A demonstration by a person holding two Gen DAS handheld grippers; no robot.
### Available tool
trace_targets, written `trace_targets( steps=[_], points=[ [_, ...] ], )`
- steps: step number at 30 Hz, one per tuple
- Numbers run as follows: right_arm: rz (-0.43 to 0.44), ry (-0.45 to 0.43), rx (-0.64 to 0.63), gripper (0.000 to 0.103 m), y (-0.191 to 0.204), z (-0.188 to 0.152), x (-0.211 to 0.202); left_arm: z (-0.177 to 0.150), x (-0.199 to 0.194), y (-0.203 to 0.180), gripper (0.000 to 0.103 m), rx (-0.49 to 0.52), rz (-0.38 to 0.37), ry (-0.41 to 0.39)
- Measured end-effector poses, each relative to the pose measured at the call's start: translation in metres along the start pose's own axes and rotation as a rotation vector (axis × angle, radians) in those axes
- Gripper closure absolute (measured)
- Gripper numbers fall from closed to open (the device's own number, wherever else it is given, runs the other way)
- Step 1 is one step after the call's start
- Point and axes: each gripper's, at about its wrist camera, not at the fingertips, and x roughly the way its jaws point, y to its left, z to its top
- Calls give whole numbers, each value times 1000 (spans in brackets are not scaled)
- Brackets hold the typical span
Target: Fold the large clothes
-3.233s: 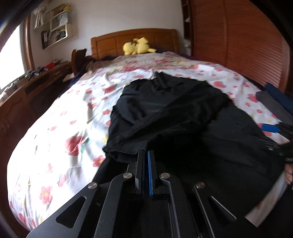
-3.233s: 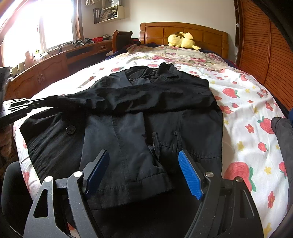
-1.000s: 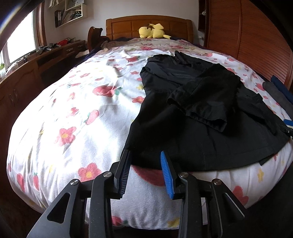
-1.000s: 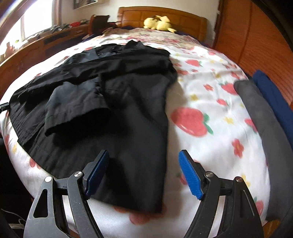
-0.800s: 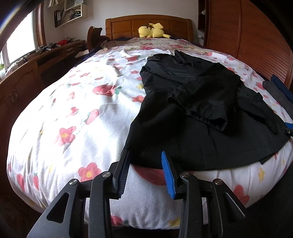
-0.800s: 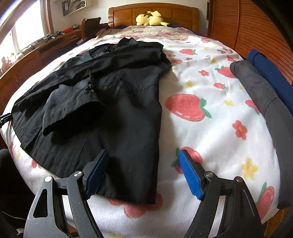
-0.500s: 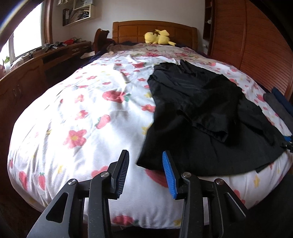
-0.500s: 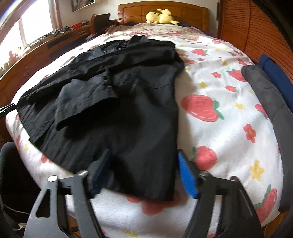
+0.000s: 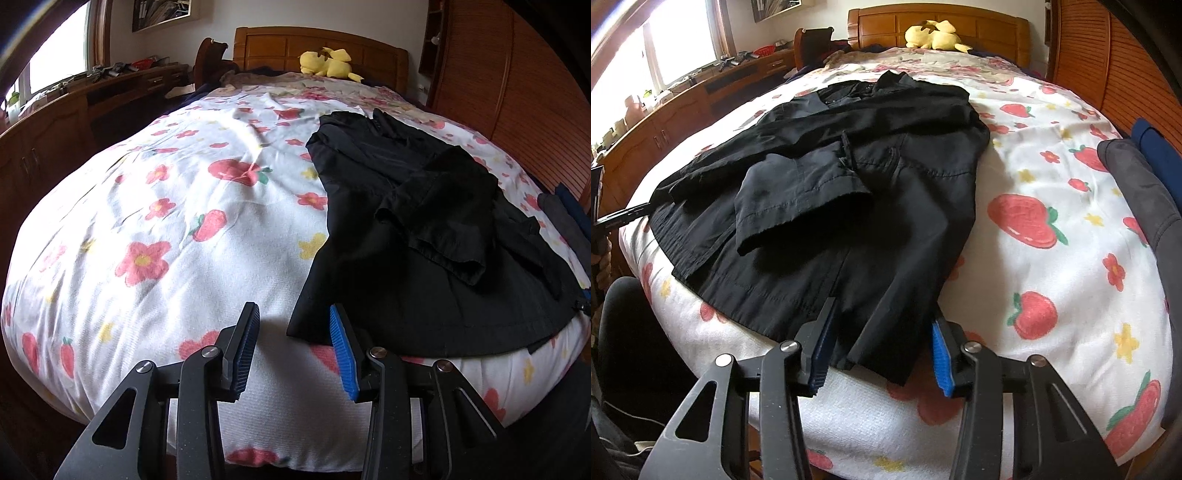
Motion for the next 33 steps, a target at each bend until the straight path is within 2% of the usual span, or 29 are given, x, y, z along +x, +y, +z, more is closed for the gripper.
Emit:
trace_targets(
  steps=[11, 13, 14, 15, 16, 18, 25, 33],
  points=[
    [-11, -6, -9, 56, 3, 0, 4, -2, -1, -11, 62, 28, -31, -3],
    [-5, -9, -8, 60, 3, 0, 4, 0, 1, -11, 63, 26, -35, -3],
    [0, -13, -7, 66, 2, 0, 3, 0, 2, -10, 64, 24, -42, -4],
    [6, -19, -5, 73, 1, 1, 1, 1, 3, -9, 76, 20, -50, -1],
    [14, -21, -3, 76, 1, 3, 1, 2, 3, -9, 87, 15, -50, 4],
    [30, -25, -1, 86, -1, 7, -2, 5, 0, -10, 96, 12, -57, 9],
    [64, -138, 25, 92, -5, 31, -42, 23, -49, -19, 98, 35, -83, -118],
    [104, -293, 13, 93, 5, 60, -120, 58, -137, -28, 99, 56, -132, -324]
  ],
)
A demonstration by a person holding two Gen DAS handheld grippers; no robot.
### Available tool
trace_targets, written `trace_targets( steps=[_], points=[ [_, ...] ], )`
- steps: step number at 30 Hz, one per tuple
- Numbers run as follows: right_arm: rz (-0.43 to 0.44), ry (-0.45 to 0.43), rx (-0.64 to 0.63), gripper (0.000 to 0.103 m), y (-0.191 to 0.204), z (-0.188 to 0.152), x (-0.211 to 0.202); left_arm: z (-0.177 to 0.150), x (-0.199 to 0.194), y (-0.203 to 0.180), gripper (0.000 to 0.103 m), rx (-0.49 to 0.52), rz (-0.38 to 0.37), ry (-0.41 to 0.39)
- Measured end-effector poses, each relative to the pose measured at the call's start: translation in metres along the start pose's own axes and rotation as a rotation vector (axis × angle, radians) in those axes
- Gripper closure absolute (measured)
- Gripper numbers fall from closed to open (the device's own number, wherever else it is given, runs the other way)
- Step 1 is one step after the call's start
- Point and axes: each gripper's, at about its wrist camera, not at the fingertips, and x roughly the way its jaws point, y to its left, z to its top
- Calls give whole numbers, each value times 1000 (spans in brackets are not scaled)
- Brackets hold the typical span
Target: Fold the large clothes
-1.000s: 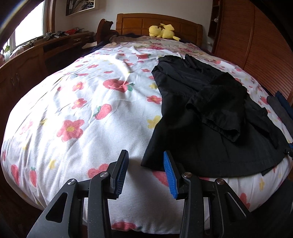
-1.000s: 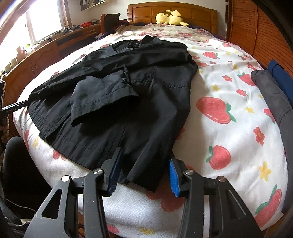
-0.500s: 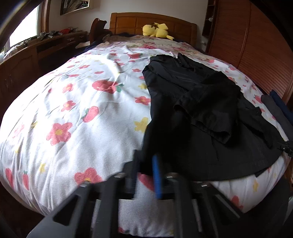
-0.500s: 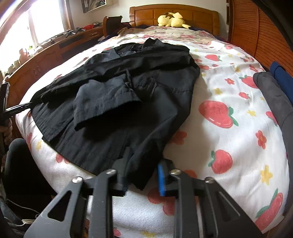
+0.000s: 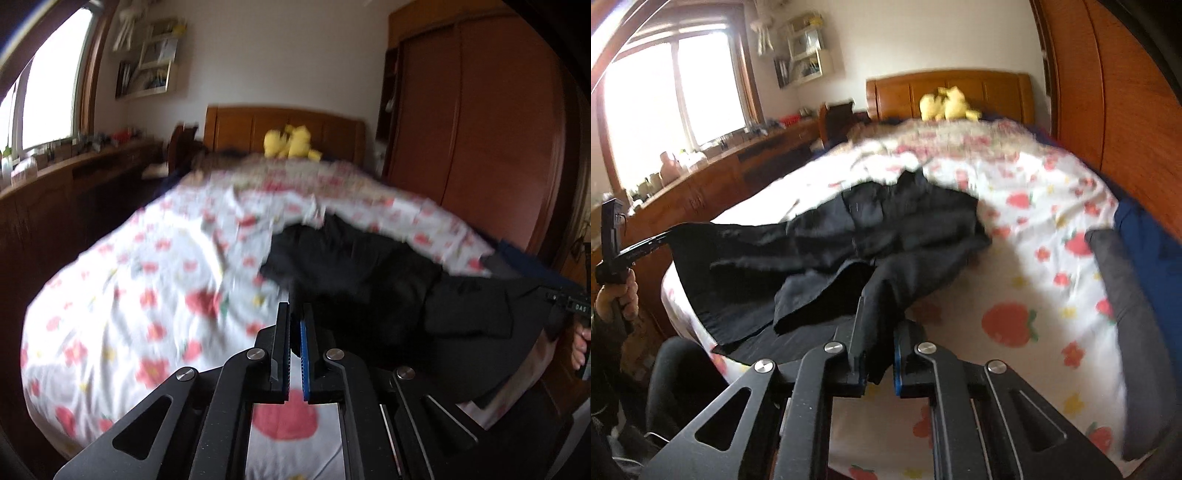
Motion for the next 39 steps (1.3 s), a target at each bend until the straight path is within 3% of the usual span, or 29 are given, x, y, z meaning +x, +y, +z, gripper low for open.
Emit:
trace_targets(
  steps=[5, 9, 14, 18, 23, 30, 39],
  points=[
    [0, -84, -40, 93, 14, 21, -51, 21, -54, -2, 99, -6, -25, -115],
    [38, -120, -40, 93, 19, 23, -89, 16, -92, -4, 99, -11, -12, -186],
    [43, -96, -53, 93, 18, 6, -103, -3, -94, -2, 99, -36, -14, -164],
    [16, -47, -65, 93, 7, -2, -76, -9, -69, -6, 99, -8, 17, -121],
    [-5, -21, -57, 93, -13, 0, -33, 6, -28, -4, 99, 3, 47, -70],
    [-84, 0, -71, 93, -45, 36, 48, 52, 32, -6, 99, 6, 78, -47],
    [-173, 64, -75, 93, -87, 92, 160, 74, 116, -4, 99, -59, 111, -81]
  ],
)
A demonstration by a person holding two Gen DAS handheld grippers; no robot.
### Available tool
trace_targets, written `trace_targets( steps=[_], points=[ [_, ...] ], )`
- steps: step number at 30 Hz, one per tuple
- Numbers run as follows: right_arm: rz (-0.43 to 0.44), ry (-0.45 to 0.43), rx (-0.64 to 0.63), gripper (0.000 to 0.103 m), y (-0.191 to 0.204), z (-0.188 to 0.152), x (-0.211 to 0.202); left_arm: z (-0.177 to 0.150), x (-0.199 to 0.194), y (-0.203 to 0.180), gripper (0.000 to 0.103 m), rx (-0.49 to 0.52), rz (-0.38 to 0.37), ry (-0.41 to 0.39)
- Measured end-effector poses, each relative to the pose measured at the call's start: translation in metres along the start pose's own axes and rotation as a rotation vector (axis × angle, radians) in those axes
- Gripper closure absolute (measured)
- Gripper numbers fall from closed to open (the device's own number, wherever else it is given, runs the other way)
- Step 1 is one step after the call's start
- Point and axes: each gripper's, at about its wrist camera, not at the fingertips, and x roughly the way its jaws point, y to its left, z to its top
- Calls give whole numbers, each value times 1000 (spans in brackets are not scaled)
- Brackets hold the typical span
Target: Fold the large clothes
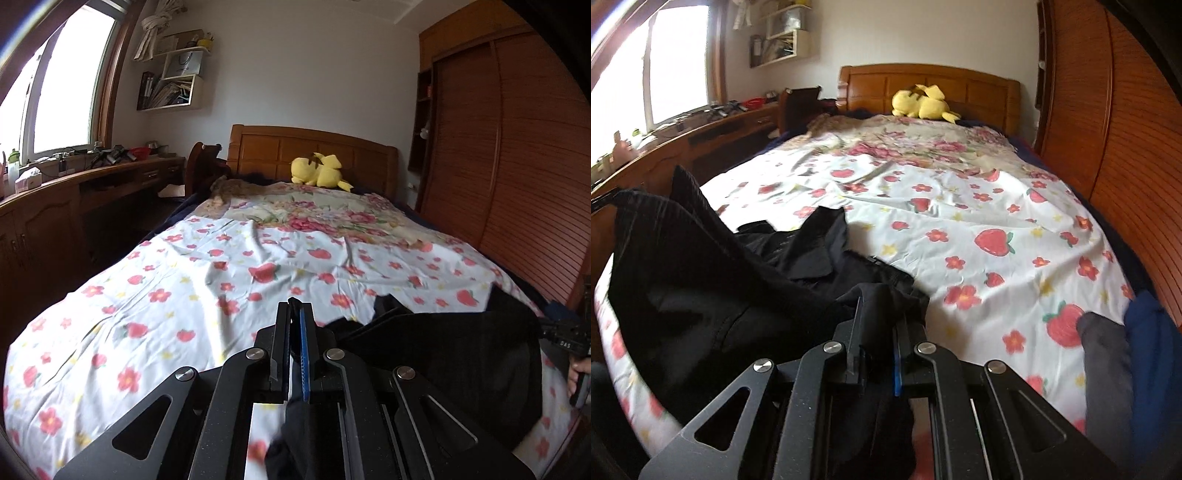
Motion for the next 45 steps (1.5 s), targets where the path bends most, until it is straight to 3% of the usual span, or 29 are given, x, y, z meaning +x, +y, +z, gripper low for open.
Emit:
trace_targets(
  steps=[8, 14, 20, 23, 25, 28, 32, 34, 45],
  points=[
    [-31, 27, 11, 93, -11, 47, 74, -12, 46, -6, 98, -10, 54, -31],
    [-120, 30, 98, 93, -35, 74, 127, -13, 64, -8, 96, -40, 32, 32],
    [-232, 113, 190, 93, -60, 78, 181, -12, 61, -15, 95, 5, 27, 66],
    [-244, 154, 220, 92, -61, 79, 195, -14, 62, -18, 94, 28, 3, 98],
    [-240, 164, 226, 88, -57, 79, 197, -13, 62, -20, 93, 41, -7, 110],
    [-220, 152, 226, 62, -53, 79, 193, -12, 61, -22, 89, 49, -34, 128],
    [-240, 138, 191, 51, -46, 81, 178, -10, 59, -25, 78, 55, -83, 153],
    [-240, 111, 152, 50, -39, 77, 163, -11, 57, -28, 68, 72, -95, 165],
    [-97, 109, 13, 50, 22, -13, 81, -21, 38, -31, 59, 108, -154, 196]
  ],
)
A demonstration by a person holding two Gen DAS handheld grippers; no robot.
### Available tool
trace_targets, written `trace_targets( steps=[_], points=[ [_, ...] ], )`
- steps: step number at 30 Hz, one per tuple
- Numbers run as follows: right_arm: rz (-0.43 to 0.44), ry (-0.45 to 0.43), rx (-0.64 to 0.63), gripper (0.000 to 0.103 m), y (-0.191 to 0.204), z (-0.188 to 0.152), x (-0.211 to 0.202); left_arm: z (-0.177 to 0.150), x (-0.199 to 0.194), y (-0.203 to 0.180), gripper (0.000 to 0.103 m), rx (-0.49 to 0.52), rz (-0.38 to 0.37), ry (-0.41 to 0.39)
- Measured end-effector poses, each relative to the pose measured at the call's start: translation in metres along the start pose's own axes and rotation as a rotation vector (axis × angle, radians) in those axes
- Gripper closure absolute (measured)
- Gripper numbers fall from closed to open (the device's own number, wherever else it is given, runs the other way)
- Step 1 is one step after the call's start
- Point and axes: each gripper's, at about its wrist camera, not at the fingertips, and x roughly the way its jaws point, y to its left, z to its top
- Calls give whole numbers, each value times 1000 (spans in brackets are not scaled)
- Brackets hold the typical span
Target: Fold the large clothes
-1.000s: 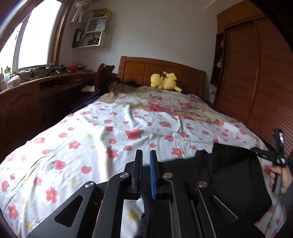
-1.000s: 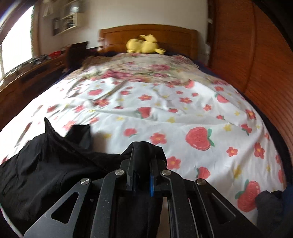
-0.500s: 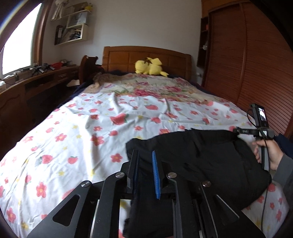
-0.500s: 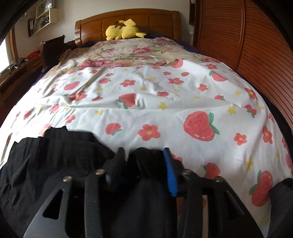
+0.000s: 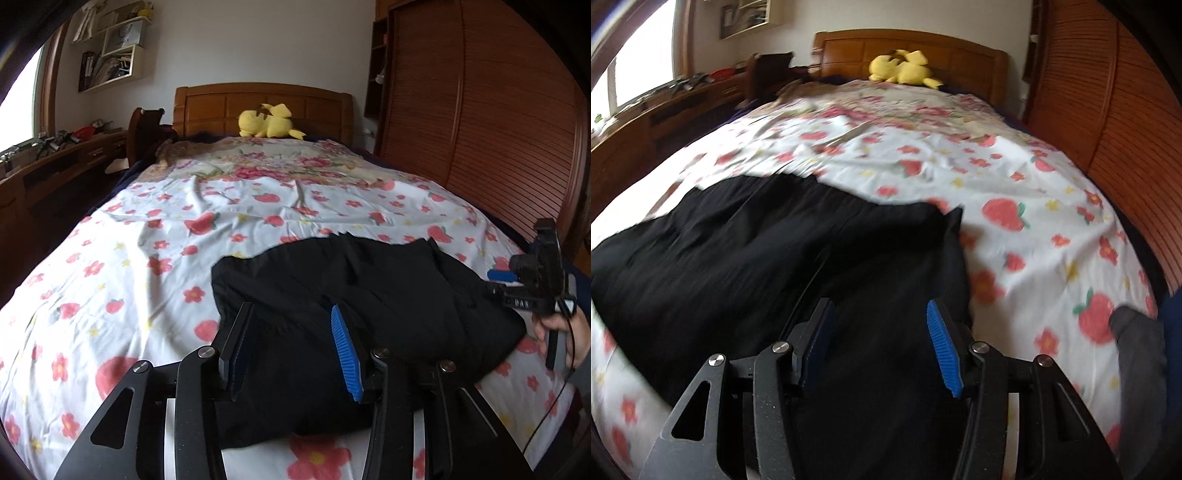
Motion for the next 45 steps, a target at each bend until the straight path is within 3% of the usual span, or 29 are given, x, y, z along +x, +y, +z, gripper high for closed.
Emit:
trace_targets(
  steps=[5, 14, 19, 22, 28, 31, 33, 38, 45],
  points=[
    [15, 17, 17, 50, 4, -22, -6, -11, 1, -1, 59, 5, -19, 50],
    [1, 27, 99, 50, -5, -56, -4, -18, 12, -4, 59, 42, 13, 120],
    [-37, 53, 32, 50, -2, -58, -5, -26, 27, 4, 59, 17, 31, 207],
    [-6, 65, 56, 50, -9, -62, -3, -28, 36, 3, 59, 15, 36, 236],
    [-13, 69, 62, 49, -19, -64, -6, -28, 40, -6, 59, 39, 54, 237],
    [-7, 65, 79, 42, -25, -67, -8, -28, 38, -5, 59, 36, 49, 230],
    [-30, 66, 86, 29, -28, -69, -10, -28, 33, -4, 59, 42, 46, 215],
    [-52, 71, 126, 28, -42, -75, -16, -36, 16, 3, 59, 50, 52, 178],
    [-1, 104, 167, 28, -48, -82, -15, -48, -10, 20, 59, 15, 88, 146]
  ],
)
